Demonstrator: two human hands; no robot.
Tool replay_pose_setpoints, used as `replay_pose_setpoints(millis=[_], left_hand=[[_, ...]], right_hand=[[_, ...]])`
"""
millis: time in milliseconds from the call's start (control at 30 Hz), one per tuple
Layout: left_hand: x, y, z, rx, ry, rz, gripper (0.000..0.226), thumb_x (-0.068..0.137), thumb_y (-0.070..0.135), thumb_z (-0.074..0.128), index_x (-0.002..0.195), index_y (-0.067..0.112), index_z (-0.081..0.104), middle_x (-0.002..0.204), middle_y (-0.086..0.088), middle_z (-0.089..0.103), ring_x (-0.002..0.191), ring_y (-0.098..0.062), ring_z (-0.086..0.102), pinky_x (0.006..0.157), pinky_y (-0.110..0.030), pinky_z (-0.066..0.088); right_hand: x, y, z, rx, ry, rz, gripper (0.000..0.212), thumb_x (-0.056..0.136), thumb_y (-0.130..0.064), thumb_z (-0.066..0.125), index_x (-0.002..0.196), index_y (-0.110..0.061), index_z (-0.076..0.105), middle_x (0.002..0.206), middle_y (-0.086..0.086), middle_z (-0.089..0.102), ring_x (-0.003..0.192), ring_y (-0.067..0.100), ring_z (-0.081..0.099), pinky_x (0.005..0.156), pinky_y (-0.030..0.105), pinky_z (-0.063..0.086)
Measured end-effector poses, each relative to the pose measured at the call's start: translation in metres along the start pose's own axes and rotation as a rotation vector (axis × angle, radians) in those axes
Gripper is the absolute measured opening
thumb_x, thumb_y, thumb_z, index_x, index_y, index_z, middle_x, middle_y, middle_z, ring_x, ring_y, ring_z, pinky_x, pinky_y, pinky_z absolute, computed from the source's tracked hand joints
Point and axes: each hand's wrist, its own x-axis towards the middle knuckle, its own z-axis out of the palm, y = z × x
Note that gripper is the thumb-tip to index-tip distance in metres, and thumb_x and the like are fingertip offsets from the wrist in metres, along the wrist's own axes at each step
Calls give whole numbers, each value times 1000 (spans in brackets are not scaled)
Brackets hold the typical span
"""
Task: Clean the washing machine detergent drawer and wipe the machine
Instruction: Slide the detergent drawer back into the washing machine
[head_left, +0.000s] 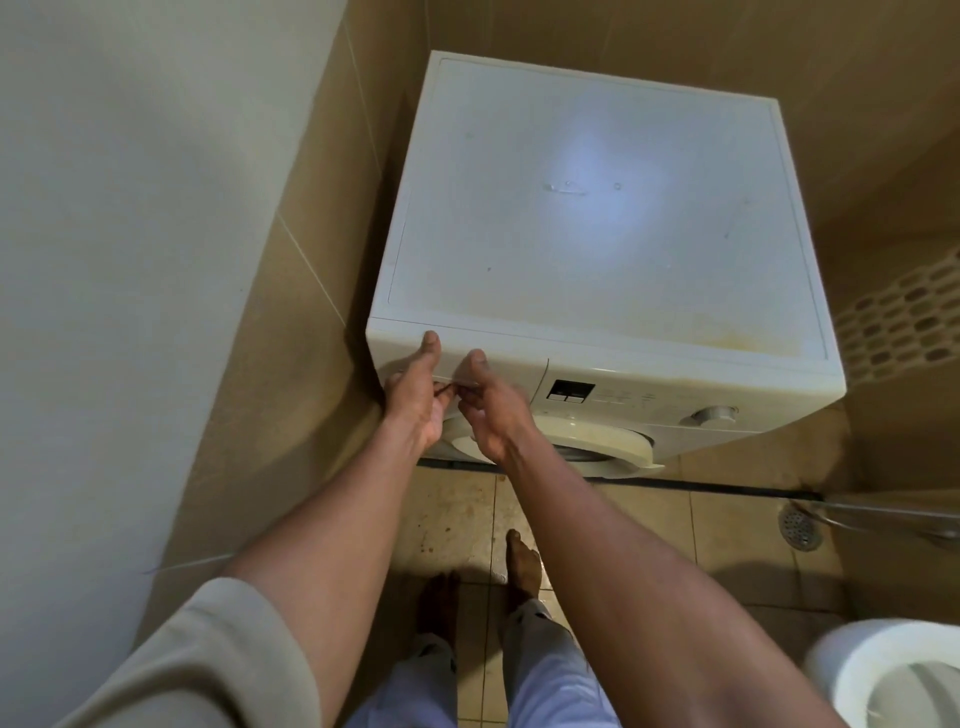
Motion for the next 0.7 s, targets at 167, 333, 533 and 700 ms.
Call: replay_pose_setpoints(millis=[167, 333, 533, 700], left_hand=[[-6, -2, -3, 138, 9, 77, 40, 87, 42, 72, 113, 13, 63, 111, -6, 70, 105, -22, 68, 94, -35, 55], [-23, -17, -23, 1004, 4, 208, 58, 89, 66, 55, 117, 15, 61, 104, -4, 68, 90, -18, 64, 72, -30, 53], [-60, -32, -15, 1881, -313, 799, 31, 102, 31, 48, 124, 16, 64, 111, 0, 63, 98, -16, 57, 86, -36, 53], [-108, -52, 51, 2005, -582, 1166, 28, 97, 21, 50, 120, 16, 64, 113, -2, 63, 104, -19, 56, 92, -34, 47]], right_hand=[[-2, 5, -4, -188, 29, -27, 71, 86, -47, 69, 128, 9, 53, 121, 20, 64, 113, 26, 63, 102, 40, 50], [-20, 3, -24, -831, 130, -231, 68, 80, -64, 64, 109, -3, 68, 100, 11, 71, 92, 26, 68, 82, 42, 56], [-73, -11, -76, -1348, 282, -412, 47, 95, -38, 59, 137, -19, 53, 136, 6, 58, 120, 25, 57, 97, 37, 48], [-132, -36, -131, -1443, 496, -462, 42, 98, -37, 52, 135, -18, 52, 138, 3, 53, 123, 25, 53, 96, 40, 48]])
